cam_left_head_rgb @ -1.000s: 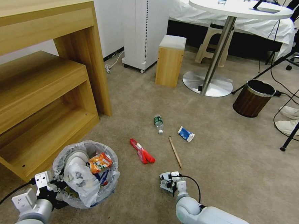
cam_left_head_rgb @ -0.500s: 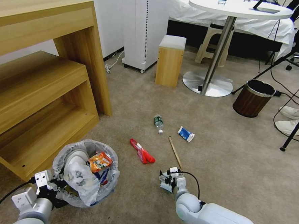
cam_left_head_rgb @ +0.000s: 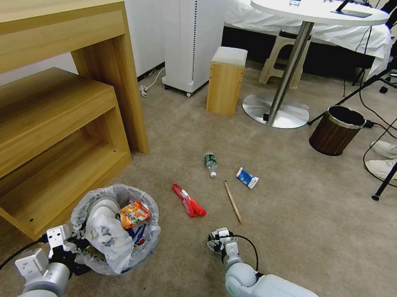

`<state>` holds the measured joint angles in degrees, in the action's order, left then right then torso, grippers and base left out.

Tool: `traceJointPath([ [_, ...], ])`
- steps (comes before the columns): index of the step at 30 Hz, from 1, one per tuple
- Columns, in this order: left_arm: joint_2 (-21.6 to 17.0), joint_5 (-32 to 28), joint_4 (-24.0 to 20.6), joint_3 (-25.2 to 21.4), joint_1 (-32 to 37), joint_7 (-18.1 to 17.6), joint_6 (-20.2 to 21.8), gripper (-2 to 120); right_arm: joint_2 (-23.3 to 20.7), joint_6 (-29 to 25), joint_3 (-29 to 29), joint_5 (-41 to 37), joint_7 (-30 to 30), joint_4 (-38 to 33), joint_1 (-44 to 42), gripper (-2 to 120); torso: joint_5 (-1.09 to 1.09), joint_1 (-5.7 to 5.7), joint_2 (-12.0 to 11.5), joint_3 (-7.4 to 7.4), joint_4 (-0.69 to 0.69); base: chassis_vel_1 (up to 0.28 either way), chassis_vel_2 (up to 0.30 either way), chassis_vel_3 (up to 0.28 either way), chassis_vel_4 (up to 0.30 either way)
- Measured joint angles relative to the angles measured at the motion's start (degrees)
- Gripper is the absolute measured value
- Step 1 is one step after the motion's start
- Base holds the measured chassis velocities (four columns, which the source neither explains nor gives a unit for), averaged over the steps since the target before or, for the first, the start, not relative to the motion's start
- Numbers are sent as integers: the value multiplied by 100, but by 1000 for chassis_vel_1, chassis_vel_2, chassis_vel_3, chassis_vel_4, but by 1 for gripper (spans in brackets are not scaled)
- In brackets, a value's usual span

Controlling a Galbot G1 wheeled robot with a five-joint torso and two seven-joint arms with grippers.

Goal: Pick up the trash bin and place the garbage on the floor into it.

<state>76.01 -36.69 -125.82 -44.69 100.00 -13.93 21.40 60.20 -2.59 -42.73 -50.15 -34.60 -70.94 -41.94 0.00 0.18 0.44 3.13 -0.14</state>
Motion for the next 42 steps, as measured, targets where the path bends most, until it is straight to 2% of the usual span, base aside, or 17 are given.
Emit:
traceJointPath([
  [2,6,0,27,14,-25,-1,0,0,-41,-11,20,41,-15,-22,-39,74,0,0,0,0,-1,0,0,0,0],
  [5,38,6,74,63,-68,-3,0,0,-131,-55,77,126,-42,-47,-142,61,0,0,0,0,-1,0,0,0,0],
  [6,38,6,74,63,-68,-3,0,0,-131,-55,77,126,-42,-47,-142,61,0,0,0,0,-1,0,0,0,0],
  [9,50,9,76,73,-77,-4,-1,0,-235,-157,111,253,-11,-32,-192,43,0,0,0,0,0,0,0,0,0],
  [11,53,9,76,75,-77,-4,-3,0,-250,-176,125,283,0,-32,-203,40,0,0,0,0,0,0,0,0,0],
  [13,62,10,79,80,-71,-3,-17,0,-316,-306,181,420,78,-57,-257,29,0,0,0,0,0,0,0,0,0],
  [14,62,10,79,80,-71,-3,-17,0,-316,-306,181,420,78,-57,-257,29,0,0,0,0,0,0,0,0,0],
  [20,56,12,83,72,-72,-4,-23,0,-550,-689,330,811,369,-370,-300,4,1,0,0,0,0,0,0,0,0],
  [22,53,12,81,64,-71,-4,-23,0,-625,-757,382,922,451,-499,-293,0,0,0,0,0,0,0,0,0,0],
  [25,49,12,78,49,-65,-4,-24,0,-754,-881,470,1095,552,-761,-233,0,1,0,0,0,0,0,0,0,0],
  [27,43,13,77,10,-44,-4,-24,0,-988,-1077,541,1221,715,-1318,50,0,0,0,0,0,-1,0,0,0,0],
  [29,40,14,77,1,-42,-5,-23,0,-1049,-1125,545,1210,793,-1484,157,0,1,0,0,0,0,0,0,0,0],
  [31,23,23,77,-2,-43,-6,-5,0,-1242,-1300,550,1158,1071,-2054,554,0,-1,0,0,0,2,0,0,0,0],
  [33,20,25,76,3,-43,-8,6,0,-1289,-1334,542,1133,1159,-2194,655,0,-1,0,0,0,2,0,0,0,0],
  [35,12,33,58,26,-40,-9,28,0,-1419,-1463,414,951,1564,-2787,1156,0,-1,0,0,0,0,0,0,0,0],
  [38,10,44,33,44,-32,-9,43,0,-1403,-1582,241,730,1946,-3069,1556,0,-2,0,0,0,0,0,0,0,0],
  [42,11,53,-52,55,-3,-12,63,0,-1105,-1783,-309,315,2454,-3128,2409,0,-1,0,0,0,1,0,0,0,0],
])
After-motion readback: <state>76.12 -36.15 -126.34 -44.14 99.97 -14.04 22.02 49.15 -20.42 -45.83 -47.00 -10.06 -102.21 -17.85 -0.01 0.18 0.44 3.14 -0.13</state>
